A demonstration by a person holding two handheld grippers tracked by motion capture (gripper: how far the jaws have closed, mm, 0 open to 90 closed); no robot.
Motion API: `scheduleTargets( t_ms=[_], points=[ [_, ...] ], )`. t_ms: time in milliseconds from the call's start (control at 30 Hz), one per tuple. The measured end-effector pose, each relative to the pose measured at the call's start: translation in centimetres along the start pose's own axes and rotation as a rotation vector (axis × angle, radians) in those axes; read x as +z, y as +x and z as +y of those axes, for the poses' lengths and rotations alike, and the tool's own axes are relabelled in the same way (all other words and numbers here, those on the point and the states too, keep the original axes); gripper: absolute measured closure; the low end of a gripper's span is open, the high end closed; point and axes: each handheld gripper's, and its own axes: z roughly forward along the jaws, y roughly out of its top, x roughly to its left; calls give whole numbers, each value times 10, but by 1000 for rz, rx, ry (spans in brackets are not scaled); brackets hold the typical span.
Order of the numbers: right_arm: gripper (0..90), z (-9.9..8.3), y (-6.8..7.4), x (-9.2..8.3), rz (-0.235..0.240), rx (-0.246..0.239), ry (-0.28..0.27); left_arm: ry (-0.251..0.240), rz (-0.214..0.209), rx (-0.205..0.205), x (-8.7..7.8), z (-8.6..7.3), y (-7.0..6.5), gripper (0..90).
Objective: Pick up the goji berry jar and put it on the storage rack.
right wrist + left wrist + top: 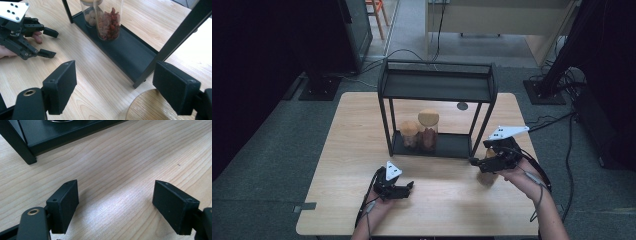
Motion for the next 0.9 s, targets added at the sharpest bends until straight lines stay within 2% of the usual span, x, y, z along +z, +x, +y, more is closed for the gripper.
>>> scheduleTargets(
  t_ms=[567, 900],
  points=[
    [194, -4, -5, -6, -37, -6, -6, -1, 1, 0, 0, 0, 0, 215],
    [194, -9, -11, -12, -77, -7, -8, 2, 2, 3, 0, 0, 0, 214]
  ],
)
